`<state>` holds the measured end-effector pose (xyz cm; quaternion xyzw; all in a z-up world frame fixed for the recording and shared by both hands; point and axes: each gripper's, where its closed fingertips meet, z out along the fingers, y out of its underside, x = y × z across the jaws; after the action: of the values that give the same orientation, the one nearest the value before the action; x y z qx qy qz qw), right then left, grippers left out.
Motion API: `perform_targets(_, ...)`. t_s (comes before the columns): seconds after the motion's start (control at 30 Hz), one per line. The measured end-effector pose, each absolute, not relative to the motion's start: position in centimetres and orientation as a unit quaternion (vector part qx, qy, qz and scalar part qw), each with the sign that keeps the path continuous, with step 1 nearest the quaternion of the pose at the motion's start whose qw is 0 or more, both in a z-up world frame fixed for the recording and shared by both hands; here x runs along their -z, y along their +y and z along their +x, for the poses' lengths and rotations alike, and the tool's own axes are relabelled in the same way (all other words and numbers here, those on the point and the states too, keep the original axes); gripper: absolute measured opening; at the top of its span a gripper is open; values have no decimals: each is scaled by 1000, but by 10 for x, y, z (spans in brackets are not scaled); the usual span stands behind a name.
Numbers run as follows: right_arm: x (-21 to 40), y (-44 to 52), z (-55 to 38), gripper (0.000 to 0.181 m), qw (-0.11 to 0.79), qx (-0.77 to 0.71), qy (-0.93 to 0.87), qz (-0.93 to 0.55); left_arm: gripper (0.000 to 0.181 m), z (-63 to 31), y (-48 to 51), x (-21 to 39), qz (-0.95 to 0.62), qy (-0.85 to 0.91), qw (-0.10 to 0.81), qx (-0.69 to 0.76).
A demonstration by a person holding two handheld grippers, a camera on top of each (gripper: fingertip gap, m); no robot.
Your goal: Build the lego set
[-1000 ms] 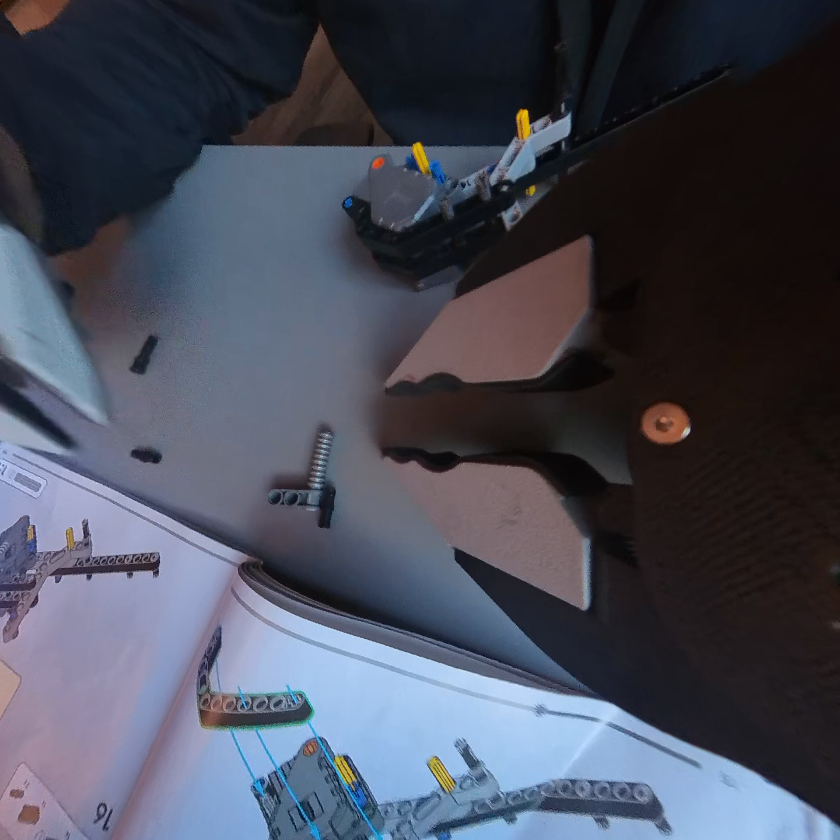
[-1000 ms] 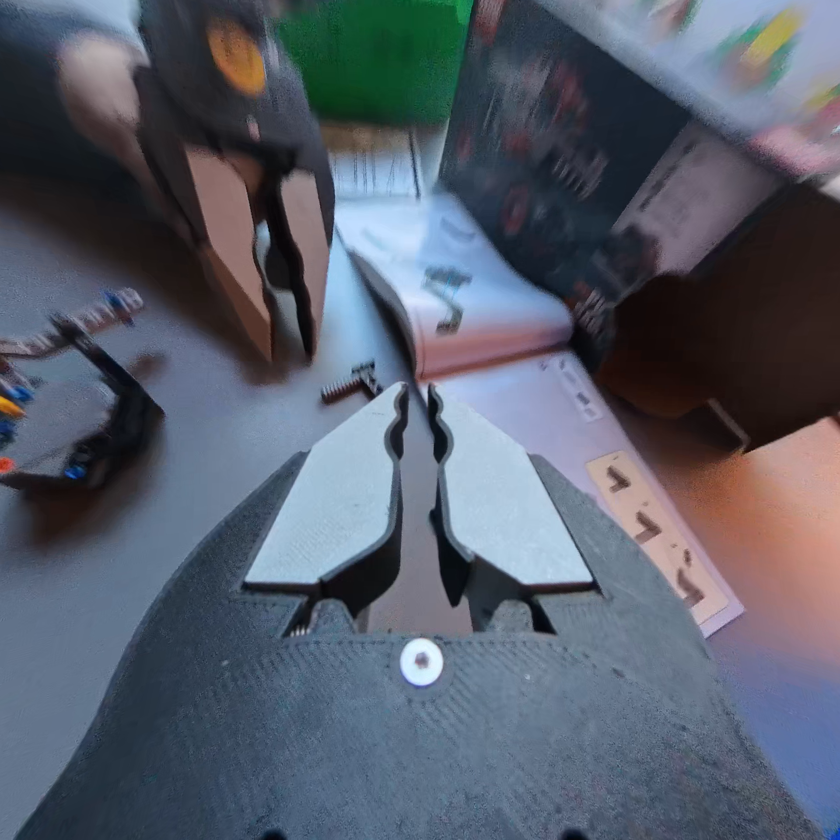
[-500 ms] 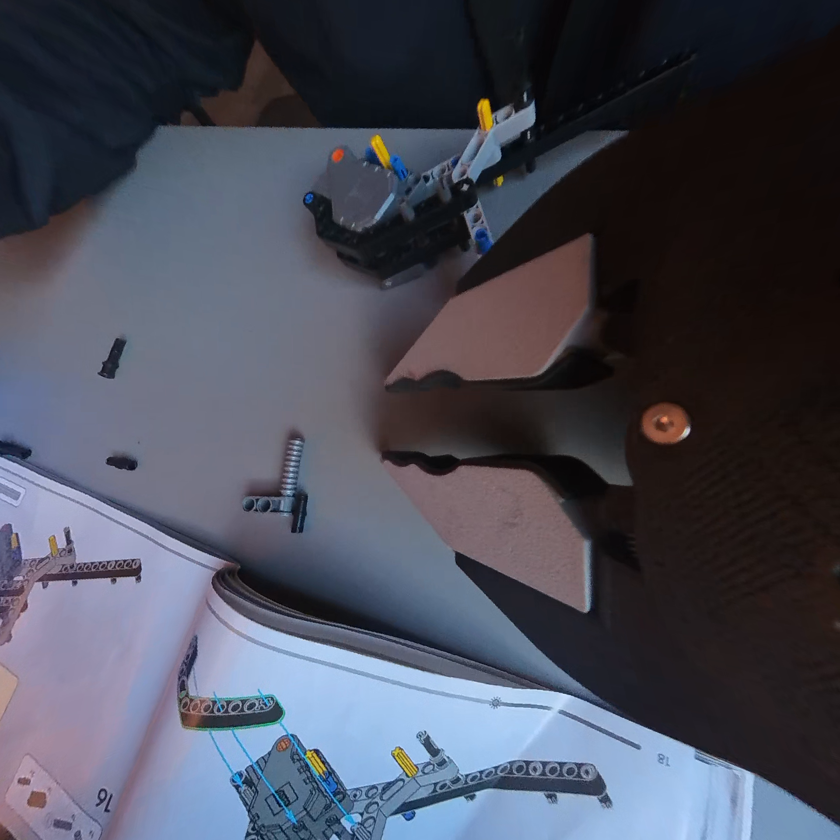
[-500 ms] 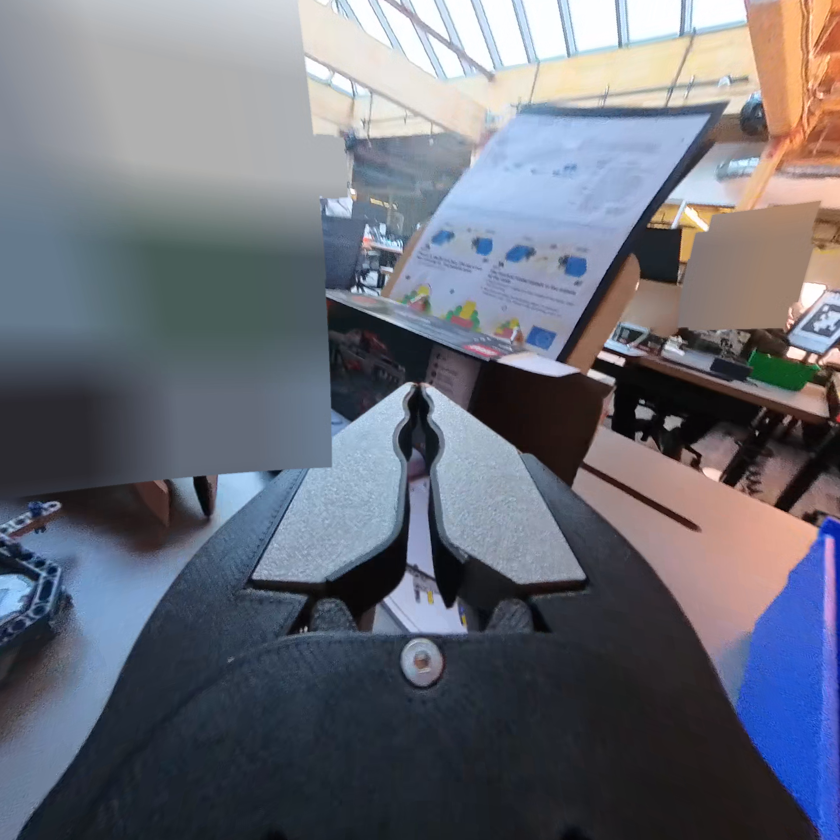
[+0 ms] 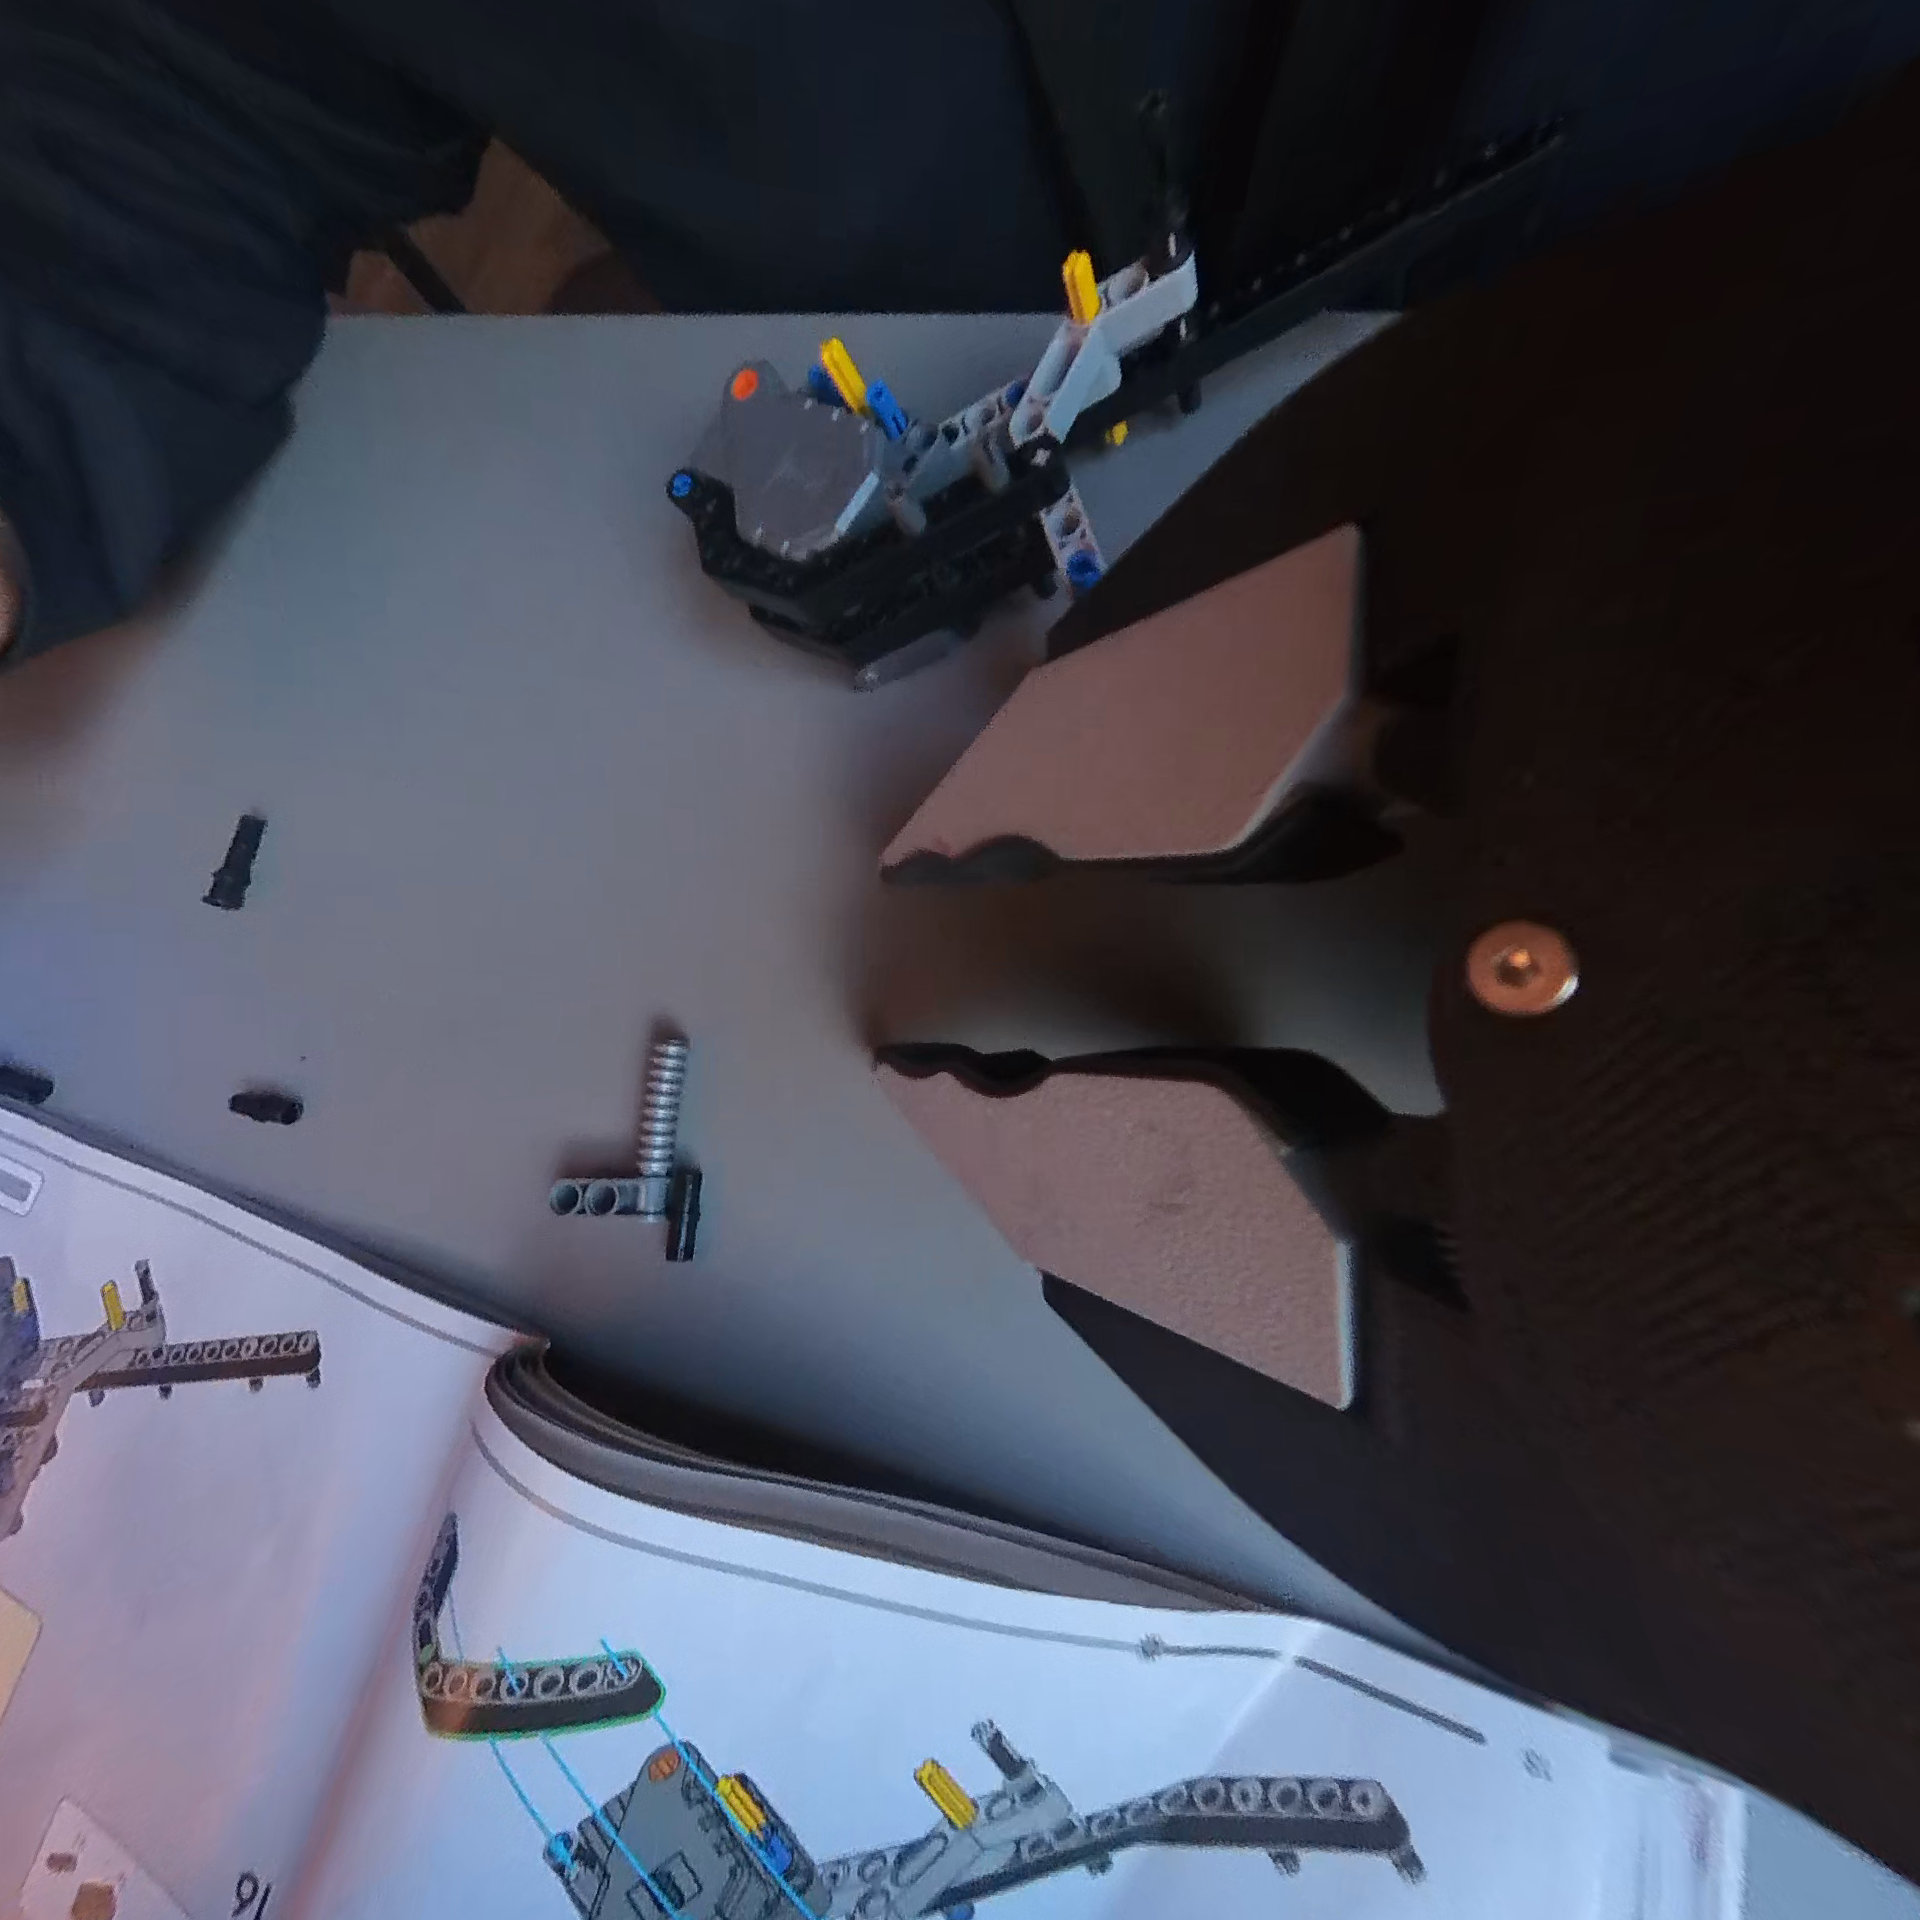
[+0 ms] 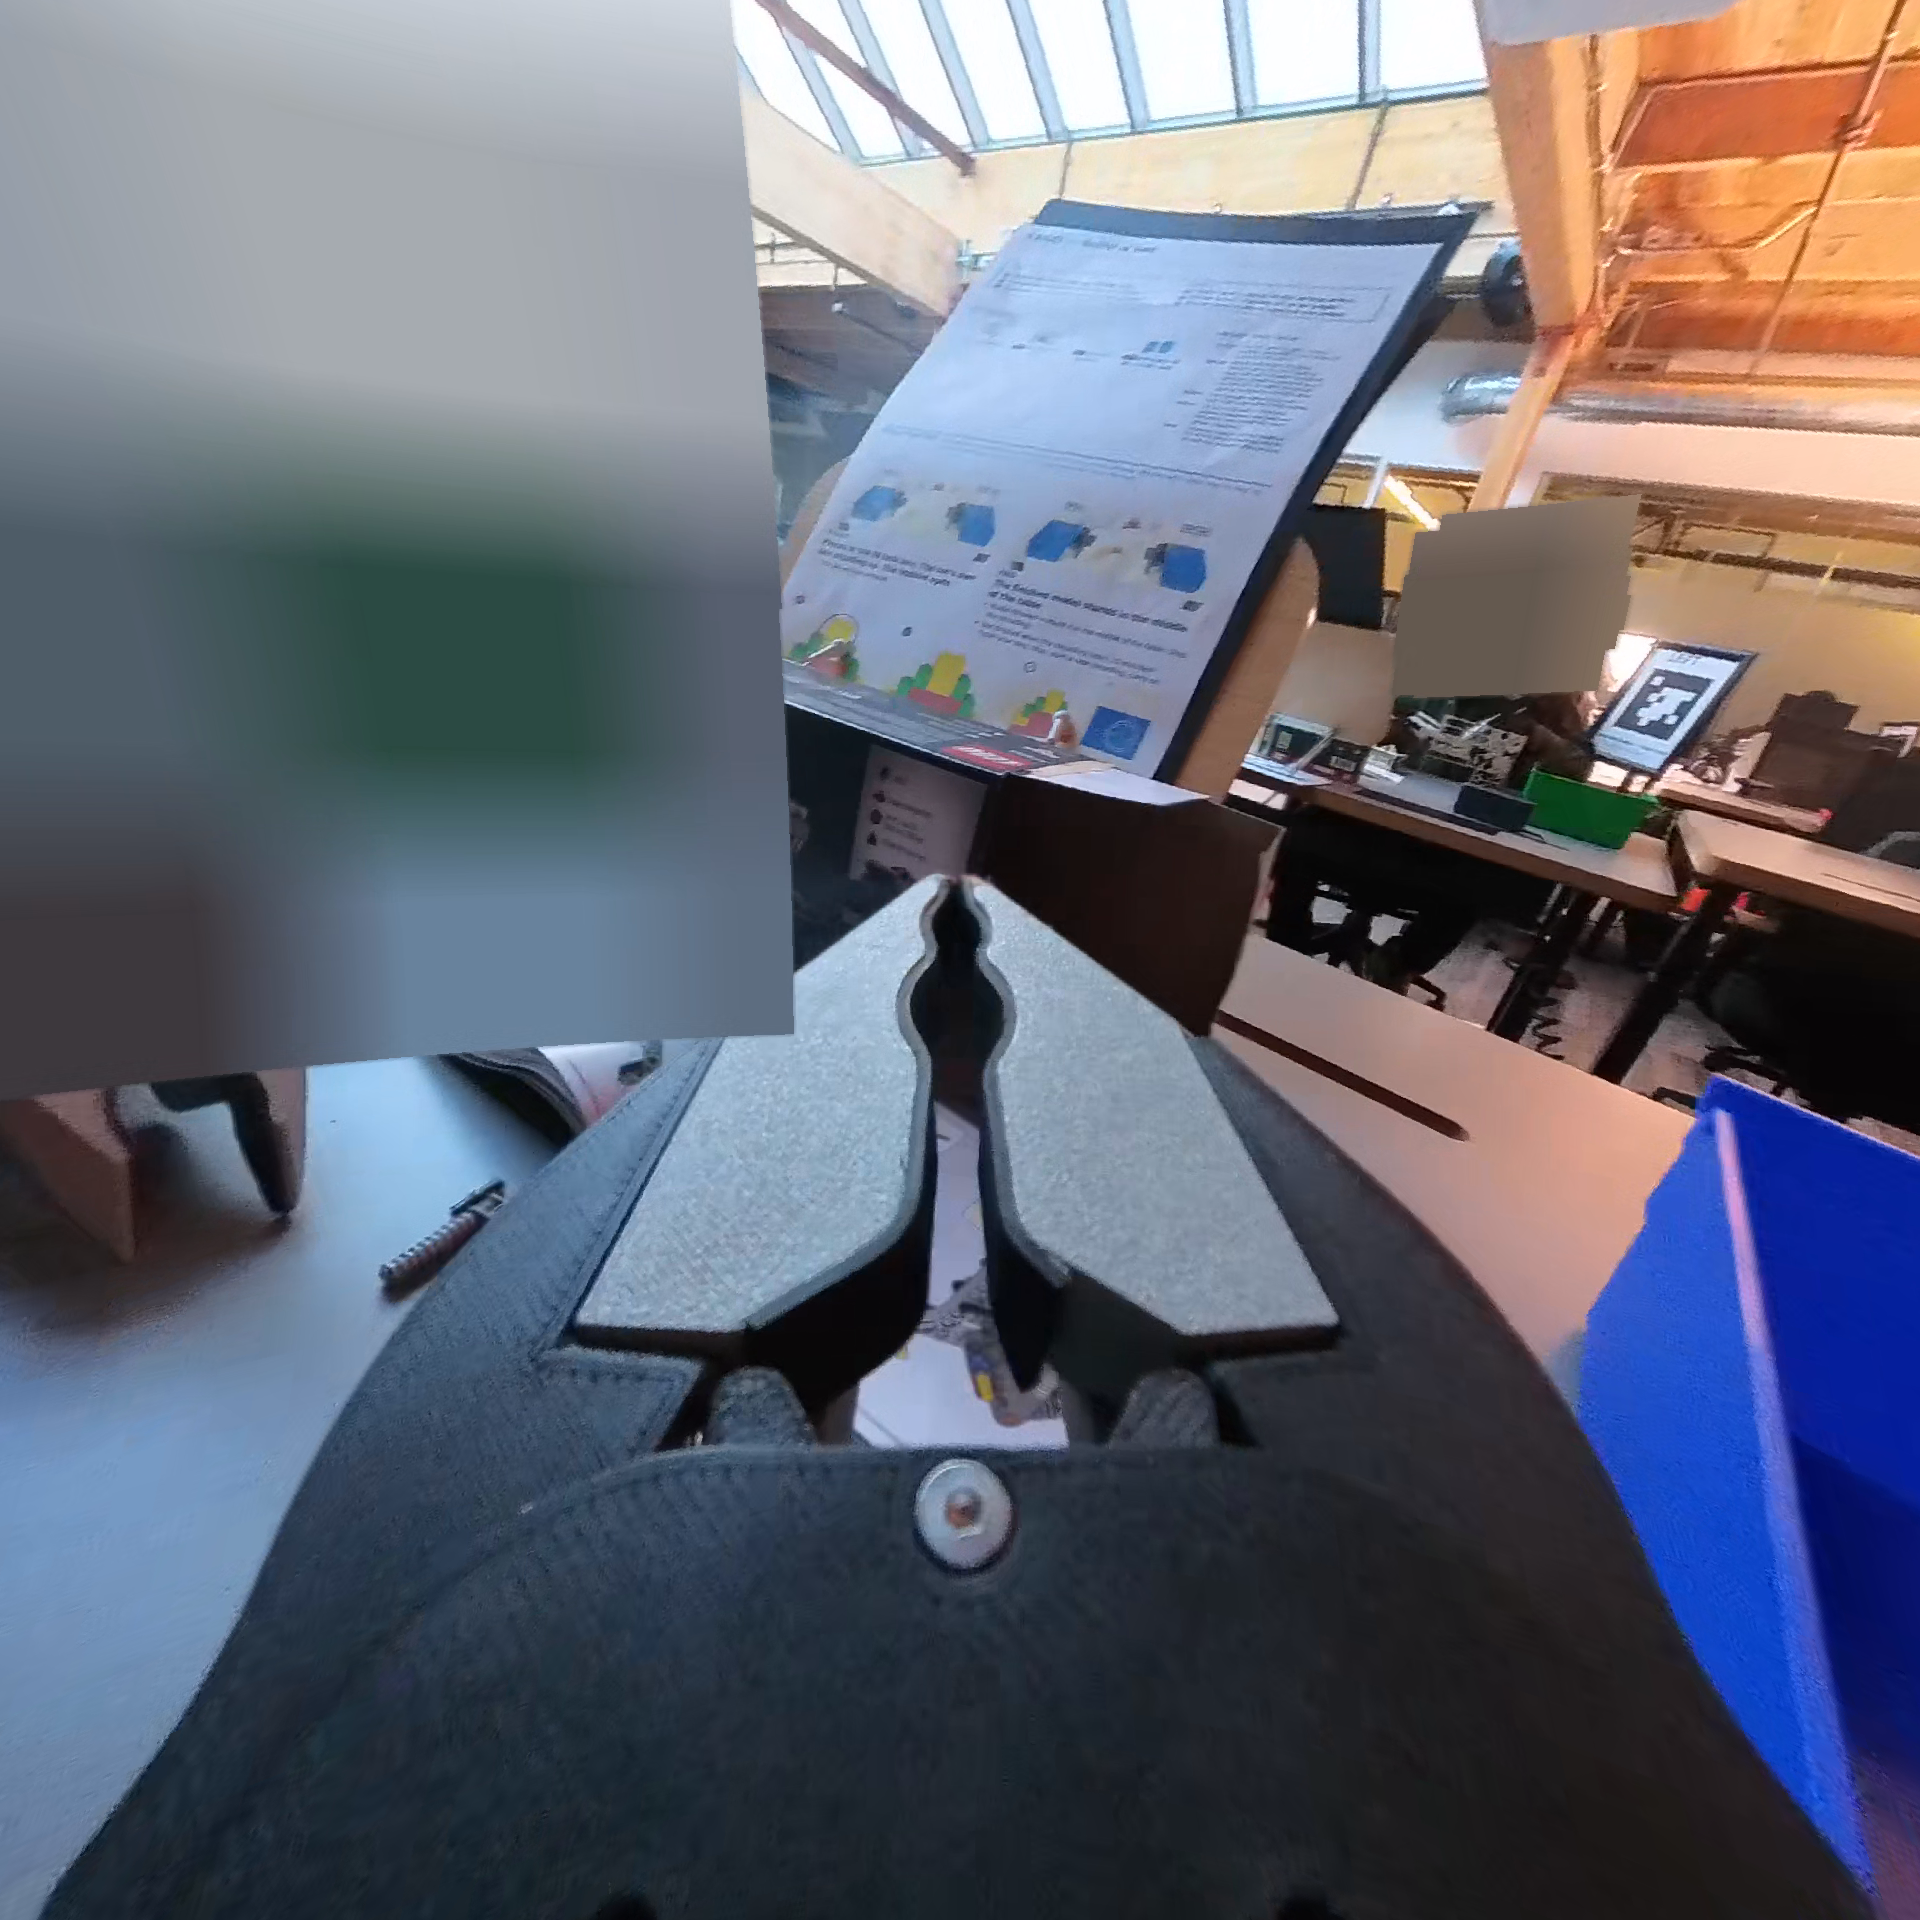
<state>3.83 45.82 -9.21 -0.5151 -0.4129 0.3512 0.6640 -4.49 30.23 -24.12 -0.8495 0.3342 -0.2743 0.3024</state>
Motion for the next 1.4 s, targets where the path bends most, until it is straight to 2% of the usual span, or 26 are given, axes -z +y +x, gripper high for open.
perform_targets(0.03,92,460,40,0,667,-350,-409,-515,29,-44,302,241,-849,331,302,281)
perform_targets(0.57,97,468,46,0,674,-316,-394,-539,23,-43,307,242,-848,321,305,290)
perform_targets(0.87,66,472,74,0,736,-304,-330,-507,17,-44,309,242,-852,310,304,293)
perform_targets(1.4,76,464,62,0,751,-248,-378,-481,12,-44,311,243,-854,312,309,280)
